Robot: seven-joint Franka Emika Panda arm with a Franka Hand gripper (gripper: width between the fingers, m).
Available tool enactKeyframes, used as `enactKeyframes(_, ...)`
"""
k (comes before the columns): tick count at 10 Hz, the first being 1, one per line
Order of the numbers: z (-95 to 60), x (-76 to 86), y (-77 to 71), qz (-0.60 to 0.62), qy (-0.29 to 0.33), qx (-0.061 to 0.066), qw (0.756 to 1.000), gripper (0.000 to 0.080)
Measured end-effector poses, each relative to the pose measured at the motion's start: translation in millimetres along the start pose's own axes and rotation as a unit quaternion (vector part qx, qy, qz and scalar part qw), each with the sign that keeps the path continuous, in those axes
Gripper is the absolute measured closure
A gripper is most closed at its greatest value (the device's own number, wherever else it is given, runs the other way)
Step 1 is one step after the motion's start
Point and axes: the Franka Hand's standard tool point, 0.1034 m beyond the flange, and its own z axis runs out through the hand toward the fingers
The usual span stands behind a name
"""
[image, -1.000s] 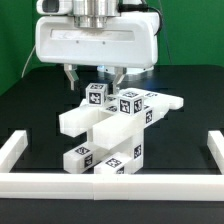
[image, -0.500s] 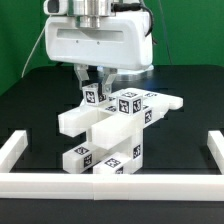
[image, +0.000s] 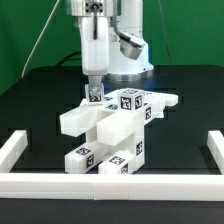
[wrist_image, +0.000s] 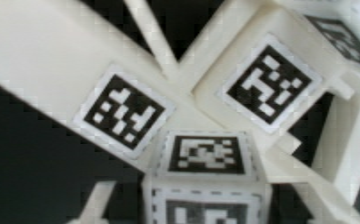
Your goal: Assemble chair
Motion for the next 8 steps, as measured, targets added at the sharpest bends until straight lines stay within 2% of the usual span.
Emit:
enactKeyframes(2,-0.2,-0.3,1.0,0.123,-0.016,0.0,0.992,0.0517)
enactKeyframes(5,0.2,-1.3,1.3,0.164,-0.017,-0.002,0.986,0.0509)
enactKeyframes(6,0.5,-1.3,1.5,0.164,-0.017,-0.002,0.986,0.0307)
enactKeyframes(7,0.6,-1.4,1.5,0.164,-0.017,-0.002,0.986,0.0201)
enactKeyframes(8,0.6,-1.4,1.6,0.162,-0.017,-0.002,0.987,0.0201)
